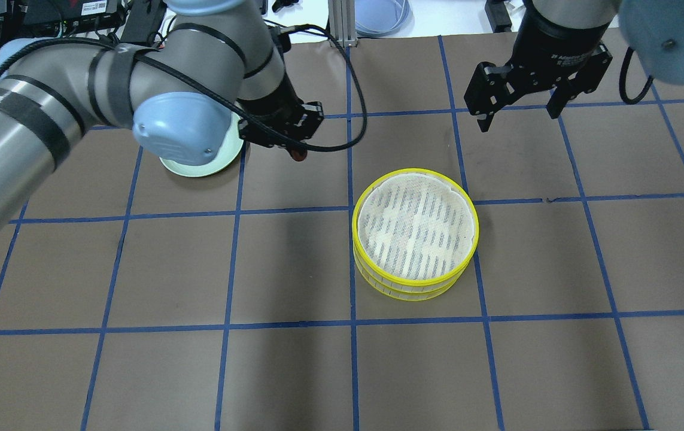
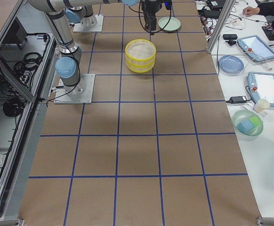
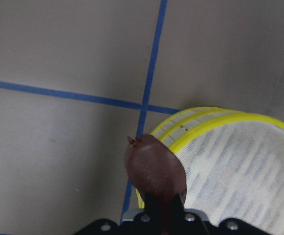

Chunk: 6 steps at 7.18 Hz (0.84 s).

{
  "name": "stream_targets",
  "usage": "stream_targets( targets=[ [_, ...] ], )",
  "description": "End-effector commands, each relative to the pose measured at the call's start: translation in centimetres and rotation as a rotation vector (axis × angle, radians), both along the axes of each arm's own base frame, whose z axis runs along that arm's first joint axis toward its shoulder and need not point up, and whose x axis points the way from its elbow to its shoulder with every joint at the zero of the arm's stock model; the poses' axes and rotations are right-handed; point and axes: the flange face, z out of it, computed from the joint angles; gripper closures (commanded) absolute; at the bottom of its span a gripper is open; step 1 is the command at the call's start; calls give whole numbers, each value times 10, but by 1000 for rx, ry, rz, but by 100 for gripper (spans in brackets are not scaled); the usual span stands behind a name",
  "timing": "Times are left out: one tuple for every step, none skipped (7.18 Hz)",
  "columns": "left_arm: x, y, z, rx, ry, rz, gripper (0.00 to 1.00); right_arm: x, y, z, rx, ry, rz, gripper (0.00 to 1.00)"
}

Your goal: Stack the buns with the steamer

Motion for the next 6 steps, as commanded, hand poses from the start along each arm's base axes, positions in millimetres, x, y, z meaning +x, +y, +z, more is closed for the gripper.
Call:
stream_targets(
  targets=[
    [-44, 31, -41, -23, 59, 43, 100, -30, -1, 13, -26, -9, -67, 0],
    [-57, 36, -50, -41, 79, 24, 100, -31, 0, 12, -26, -39, -88, 0],
    [-63, 39, -60, -26, 73, 9, 100, -30, -1, 14, -43, -54, -129, 0],
    [-65, 40, -62, -26, 70, -5, 65, -31, -5, 18, -75, -52, -131, 0],
    [-66, 40, -64, -23, 68, -6, 27, -30, -4, 18, -75, -50, -129, 0],
    [-66, 40, -60, -32, 71, -8, 12, -30, -2, 15, -64, -37, -129, 0]
  ],
)
